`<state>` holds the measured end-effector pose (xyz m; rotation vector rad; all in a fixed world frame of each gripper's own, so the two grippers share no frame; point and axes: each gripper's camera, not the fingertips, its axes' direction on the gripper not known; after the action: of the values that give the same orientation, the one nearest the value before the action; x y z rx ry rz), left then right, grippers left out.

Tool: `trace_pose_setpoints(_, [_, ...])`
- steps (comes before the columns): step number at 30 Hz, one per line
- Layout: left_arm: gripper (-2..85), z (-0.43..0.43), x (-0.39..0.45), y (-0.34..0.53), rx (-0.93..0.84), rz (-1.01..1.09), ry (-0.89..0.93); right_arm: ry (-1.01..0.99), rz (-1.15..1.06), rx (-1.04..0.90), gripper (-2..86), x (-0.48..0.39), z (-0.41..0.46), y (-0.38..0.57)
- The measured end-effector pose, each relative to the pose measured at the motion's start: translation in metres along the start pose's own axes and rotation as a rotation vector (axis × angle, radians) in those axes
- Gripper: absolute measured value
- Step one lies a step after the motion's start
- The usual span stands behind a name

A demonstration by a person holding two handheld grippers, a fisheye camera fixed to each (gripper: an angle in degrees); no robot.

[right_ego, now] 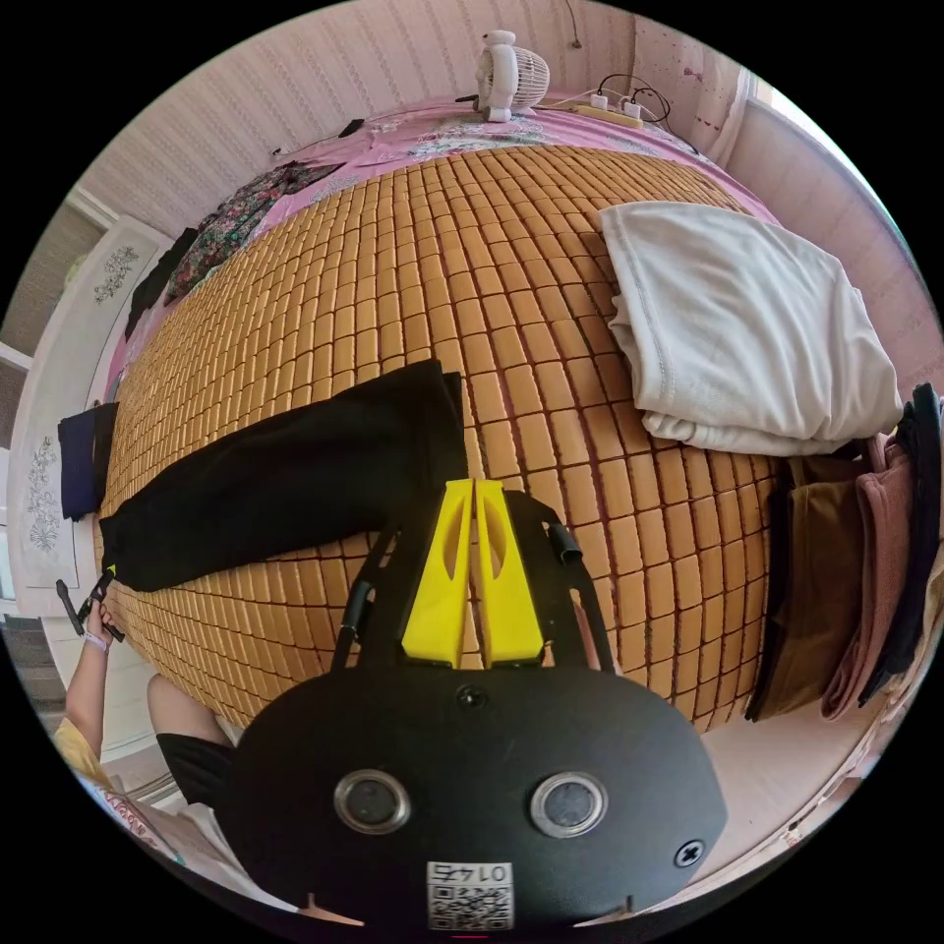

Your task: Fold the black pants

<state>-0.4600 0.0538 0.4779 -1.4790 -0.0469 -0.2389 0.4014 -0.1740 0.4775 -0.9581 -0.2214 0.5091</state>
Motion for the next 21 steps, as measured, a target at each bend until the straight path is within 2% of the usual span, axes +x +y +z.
trace_pose_setpoints(3, [-0.5, 0.005, 0.011, 0.005, -0.057, 0.032, -0.054, 0.061, -0.054, -0.025, 0.3, 0.000, 0.005, 0.024])
trace_pose_setpoints(9, [-0.6, 0.005, 0.009, 0.031, -0.011, -0.016, -0.003, -0.085, -0.018, 0.021, 0.7, 0.016, -0.018, 0.078])
trace_pose_setpoints(13, [-0.7, 0.006, 0.024, 0.037, 0.010, -0.036, 0.008, -0.097, -0.047, 0.150, 1.3, -0.006, -0.042, 0.060])
trace_pose_setpoints(16, [-0.7, 0.009, 0.042, 0.033, 0.024, 0.004, 0.017, -0.156, -0.025, 0.145, 2.4, -0.025, -0.037, 0.030])
trace_pose_setpoints(18, [-0.7, 0.024, 0.056, 0.027, -0.060, 0.028, 0.053, -0.120, -0.034, 0.109, 3.0, -0.042, -0.026, 0.017])
trace_pose_setpoints(21, [-0.7, 0.030, 0.071, 0.026, -0.061, 0.081, 0.015, 0.107, -0.154, 0.091, 4.1, -0.075, -0.023, 0.019])
